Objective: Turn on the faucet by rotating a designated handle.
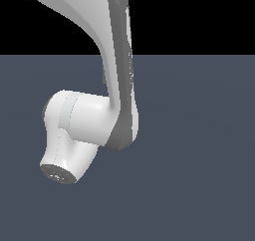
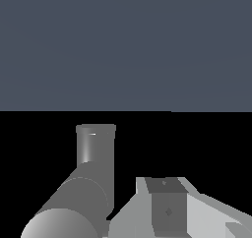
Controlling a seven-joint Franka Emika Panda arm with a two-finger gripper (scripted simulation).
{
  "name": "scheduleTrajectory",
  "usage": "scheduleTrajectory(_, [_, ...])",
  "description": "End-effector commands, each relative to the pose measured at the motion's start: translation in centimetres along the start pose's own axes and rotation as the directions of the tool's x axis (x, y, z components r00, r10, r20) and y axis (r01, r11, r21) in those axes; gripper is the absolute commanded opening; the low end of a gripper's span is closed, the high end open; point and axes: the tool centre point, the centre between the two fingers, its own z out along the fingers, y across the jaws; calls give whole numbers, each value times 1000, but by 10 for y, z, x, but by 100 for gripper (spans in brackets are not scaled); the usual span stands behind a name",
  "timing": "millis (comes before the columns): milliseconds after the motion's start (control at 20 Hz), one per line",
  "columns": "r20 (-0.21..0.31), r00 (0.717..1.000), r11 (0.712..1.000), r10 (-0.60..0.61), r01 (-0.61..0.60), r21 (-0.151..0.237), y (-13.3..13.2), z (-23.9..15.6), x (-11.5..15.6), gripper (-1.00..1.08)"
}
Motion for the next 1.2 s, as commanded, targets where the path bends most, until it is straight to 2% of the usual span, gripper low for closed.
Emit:
scheduleTrajectory(0, [0, 1000, 1000, 0, 0, 0, 4, 0, -11, -100])
scheduleTrajectory(150, [0, 1000, 1000, 0, 0, 0, 7, 0, -19, -100])
scheduleTrajectory(200, [-12, 1000, 1000, -4, 4, 6, 1, 0, -8, -100])
scheduleTrajectory(800, [0, 1000, 1000, 0, 0, 0, -12, 0, -57, -100])
scheduleTrajectory(850, [0, 1000, 1000, 0, 0, 0, -12, 0, -57, -100])
scheduleTrajectory(900, [-40, 999, 1000, -7, 8, 4, -16, -1, -31, -100])
scheduleTrajectory(1150, [-24, 1000, 1000, -4, 4, 2, -32, 0, -48, -100])
